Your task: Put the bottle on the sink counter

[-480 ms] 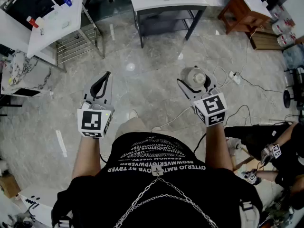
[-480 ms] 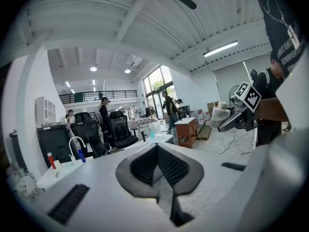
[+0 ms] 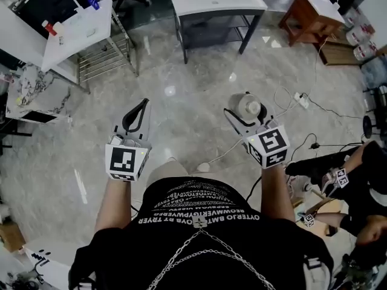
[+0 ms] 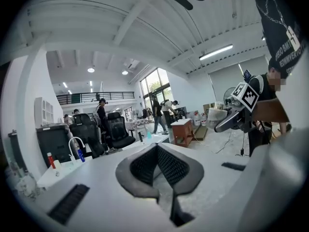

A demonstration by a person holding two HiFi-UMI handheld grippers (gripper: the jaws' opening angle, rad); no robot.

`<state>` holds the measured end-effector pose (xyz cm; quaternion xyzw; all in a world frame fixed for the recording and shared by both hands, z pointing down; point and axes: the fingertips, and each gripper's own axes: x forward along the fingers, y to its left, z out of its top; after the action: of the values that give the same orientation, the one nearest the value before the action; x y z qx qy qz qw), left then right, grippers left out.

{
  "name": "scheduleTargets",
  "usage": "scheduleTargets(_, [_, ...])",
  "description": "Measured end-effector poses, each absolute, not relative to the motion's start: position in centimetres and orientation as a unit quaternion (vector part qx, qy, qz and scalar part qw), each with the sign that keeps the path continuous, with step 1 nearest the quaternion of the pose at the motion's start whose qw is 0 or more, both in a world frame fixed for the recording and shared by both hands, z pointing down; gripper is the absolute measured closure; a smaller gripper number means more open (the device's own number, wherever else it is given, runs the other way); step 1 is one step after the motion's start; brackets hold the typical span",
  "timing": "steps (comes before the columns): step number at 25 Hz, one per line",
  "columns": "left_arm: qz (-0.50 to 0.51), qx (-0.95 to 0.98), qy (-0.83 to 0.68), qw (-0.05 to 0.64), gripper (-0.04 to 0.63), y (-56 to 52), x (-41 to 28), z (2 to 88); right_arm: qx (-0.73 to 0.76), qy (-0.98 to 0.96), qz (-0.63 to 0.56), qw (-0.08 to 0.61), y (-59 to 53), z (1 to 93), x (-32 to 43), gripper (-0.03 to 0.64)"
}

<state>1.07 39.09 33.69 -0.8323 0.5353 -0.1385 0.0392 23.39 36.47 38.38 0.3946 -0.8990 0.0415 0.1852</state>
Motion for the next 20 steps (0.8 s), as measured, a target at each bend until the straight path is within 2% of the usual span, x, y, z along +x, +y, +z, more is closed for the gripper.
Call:
scheduleTargets(9, [-0.149, -0.811, 0.566, 0.011, 0.589, 38.6, -7.7, 36.1, 0.385, -0.905, 0.037, 0.18, 33.3, 37.1, 16.5, 0.288])
scheduleTargets(20, [-0.122, -0.838, 0.529, 0.061, 0.589, 23.4, -13.6, 32.7, 0.428, -0.884, 0.03, 0.185, 21.9, 35.7, 8.9, 0.288])
